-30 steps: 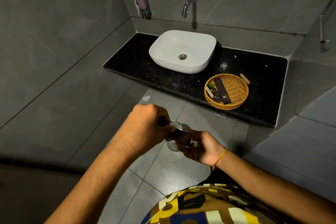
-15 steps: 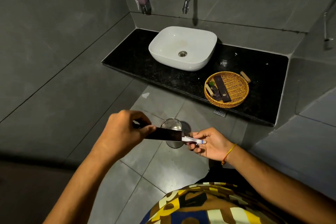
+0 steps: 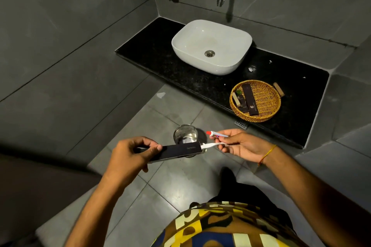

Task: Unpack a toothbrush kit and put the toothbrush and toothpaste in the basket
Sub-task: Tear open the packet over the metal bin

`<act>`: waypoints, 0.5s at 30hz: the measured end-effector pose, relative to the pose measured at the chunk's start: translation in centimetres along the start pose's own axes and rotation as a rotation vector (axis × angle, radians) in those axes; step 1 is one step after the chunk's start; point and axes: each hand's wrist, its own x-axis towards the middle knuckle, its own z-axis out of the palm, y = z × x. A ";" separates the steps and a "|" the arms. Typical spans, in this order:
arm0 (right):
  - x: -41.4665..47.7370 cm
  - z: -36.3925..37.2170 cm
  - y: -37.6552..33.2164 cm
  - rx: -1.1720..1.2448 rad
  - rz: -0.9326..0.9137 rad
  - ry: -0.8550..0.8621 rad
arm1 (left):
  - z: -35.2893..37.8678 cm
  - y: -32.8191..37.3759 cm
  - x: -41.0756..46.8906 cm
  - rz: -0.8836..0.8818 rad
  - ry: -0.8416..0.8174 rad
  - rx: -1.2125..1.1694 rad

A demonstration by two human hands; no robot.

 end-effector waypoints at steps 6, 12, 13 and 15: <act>1.2 -2.0 -2.8 -0.255 -0.007 0.115 | 1.3 -4.3 1.4 -0.113 0.069 -0.283; 3.9 -6.2 -5.4 -0.528 -0.061 0.342 | 4.4 -13.1 5.6 -0.521 0.291 -0.642; 4.8 -6.9 -5.3 -0.594 -0.045 0.358 | 5.5 -14.6 6.7 -0.606 0.302 -0.692; 6.6 -7.9 -4.6 -0.675 -0.019 0.361 | 8.3 -17.1 9.4 -0.759 0.299 -0.800</act>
